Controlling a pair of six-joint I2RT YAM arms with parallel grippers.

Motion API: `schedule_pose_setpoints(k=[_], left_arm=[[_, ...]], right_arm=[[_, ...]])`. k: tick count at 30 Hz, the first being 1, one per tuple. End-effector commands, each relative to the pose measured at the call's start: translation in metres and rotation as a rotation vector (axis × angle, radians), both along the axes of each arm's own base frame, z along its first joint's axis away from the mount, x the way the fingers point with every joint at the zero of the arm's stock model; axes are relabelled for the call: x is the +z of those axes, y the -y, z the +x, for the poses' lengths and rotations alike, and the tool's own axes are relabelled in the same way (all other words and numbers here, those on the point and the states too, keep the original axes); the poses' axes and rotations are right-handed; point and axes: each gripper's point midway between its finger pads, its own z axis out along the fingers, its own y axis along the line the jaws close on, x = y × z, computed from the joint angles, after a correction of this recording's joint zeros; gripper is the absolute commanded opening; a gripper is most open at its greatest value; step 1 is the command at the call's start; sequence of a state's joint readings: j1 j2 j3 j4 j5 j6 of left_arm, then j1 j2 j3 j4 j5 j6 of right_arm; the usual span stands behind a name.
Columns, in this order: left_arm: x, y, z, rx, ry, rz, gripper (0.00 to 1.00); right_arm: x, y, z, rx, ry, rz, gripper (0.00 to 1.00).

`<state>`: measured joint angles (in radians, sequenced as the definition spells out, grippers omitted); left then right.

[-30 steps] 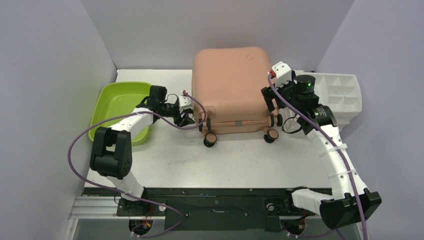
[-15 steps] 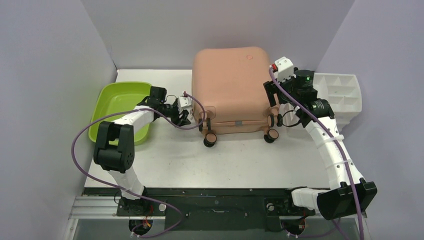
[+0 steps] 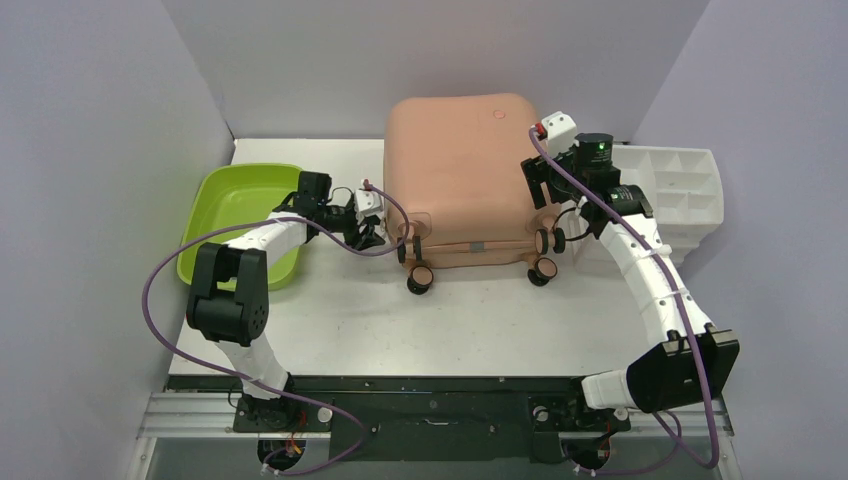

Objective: Open, take out, and arrange the luggage
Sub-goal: Pick up the zipper from the luggage.

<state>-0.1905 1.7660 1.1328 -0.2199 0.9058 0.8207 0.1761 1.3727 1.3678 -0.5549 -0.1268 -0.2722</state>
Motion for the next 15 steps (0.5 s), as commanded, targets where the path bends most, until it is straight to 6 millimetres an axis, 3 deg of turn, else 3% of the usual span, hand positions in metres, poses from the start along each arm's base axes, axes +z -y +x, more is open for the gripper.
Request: schedule_pose_setpoints(k=[1, 10, 15], left_arm=[[0.024, 0.011, -0.002, -0.048, 0.056, -0.08, 0.51], [0.027, 0.017, -0.009, -0.071, 0.056, -0.103, 0.49], [0.037, 0.011, -0.004, -0.023, 0.1, -0.093, 0.49]], right_arm=[[0.028, 0.002, 0.011, -0.027, 0.089, 0.023, 0.74], [0.022, 0.011, 0.022, -0.098, 0.081, 0.015, 0.74], [0.022, 0.015, 0.023, -0.123, 0.081, 0.013, 0.74]])
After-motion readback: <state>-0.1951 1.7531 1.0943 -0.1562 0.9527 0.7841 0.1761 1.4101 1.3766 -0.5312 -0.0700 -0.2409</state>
